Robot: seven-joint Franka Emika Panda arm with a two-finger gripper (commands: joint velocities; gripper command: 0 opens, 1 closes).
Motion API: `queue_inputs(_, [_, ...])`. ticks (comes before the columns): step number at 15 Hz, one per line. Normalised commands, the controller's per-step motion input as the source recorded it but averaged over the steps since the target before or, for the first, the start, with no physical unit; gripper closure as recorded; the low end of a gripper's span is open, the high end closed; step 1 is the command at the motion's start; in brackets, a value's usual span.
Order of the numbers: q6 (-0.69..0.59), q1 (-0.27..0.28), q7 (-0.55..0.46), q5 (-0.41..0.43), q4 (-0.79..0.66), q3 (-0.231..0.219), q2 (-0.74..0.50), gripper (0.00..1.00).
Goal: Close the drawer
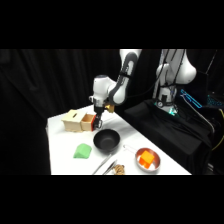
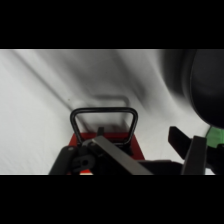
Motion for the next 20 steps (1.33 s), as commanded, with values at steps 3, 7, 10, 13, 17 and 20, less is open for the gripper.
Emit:
queue_inputs(3, [0.27, 0.015, 0.03, 0.152, 0.12, -0.015, 0.20, 0.00])
queue_inputs(7, [0.22, 0.016, 0.01, 0.133, 0.15, -0.008, 0.20, 0.00])
queue_inputs(10, [0.13, -0.015, -0.02, 0.126, 0.18, 0.014, 0.17, 0.00])
queue_inputs(13, [0.05, -0.014, -0.04, 0.101, 0.17, -0.022, 0.09, 0.00])
queue_inputs(17, [-0.11, -0.014, -0.06, 0.055, 0.26, -0.078, 0.07, 0.00])
queue_inputs(20, [-0.24, -0.052, -0.09, 0.009, 0.37, -0.075, 0.10, 0.00])
